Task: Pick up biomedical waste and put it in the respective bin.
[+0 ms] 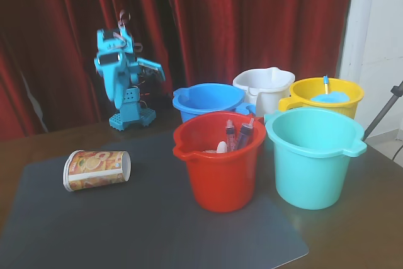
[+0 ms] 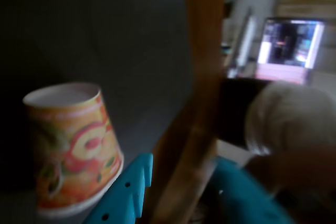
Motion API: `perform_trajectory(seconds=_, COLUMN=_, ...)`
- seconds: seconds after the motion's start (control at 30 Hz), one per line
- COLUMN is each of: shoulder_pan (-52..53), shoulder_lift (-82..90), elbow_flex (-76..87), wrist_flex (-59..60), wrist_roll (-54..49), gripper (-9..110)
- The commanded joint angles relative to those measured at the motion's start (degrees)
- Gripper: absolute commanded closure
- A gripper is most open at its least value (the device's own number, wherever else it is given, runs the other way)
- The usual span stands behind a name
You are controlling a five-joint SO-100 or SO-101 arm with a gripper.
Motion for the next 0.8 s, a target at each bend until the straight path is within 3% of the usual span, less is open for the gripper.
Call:
perform_trajectory(seconds=0.0, shoulder_pan=2.0, shoulder_lift=-20.0, elbow_flex=-21.2, wrist_flex=16.3, wrist_roll=-0.4, gripper=77)
perform_trajectory(seconds=0.13, shoulder_pan=2.5, shoulder_lift=-48.9, elbow_flex=-56.8, wrist_flex=43.4, wrist_roll=0.0, gripper=77)
perform_trajectory(seconds=0.3, shoulder_pan=4.2, shoulder_lift=-71.7, elbow_flex=-80.7, wrist_flex=58.4, wrist_roll=-0.5, gripper=86)
perform_trajectory(seconds=0.6, shoulder_pan=8.7, shoulder_lift=-75.8, elbow_flex=-84.0, wrist_flex=59.9, wrist_roll=-5.4, gripper=85)
perform_trajectory(seconds=0.77, shoulder_pan=15.7, shoulder_lift=-75.6, elbow_flex=-79.9, wrist_flex=61.3, wrist_roll=-7.8, gripper=64)
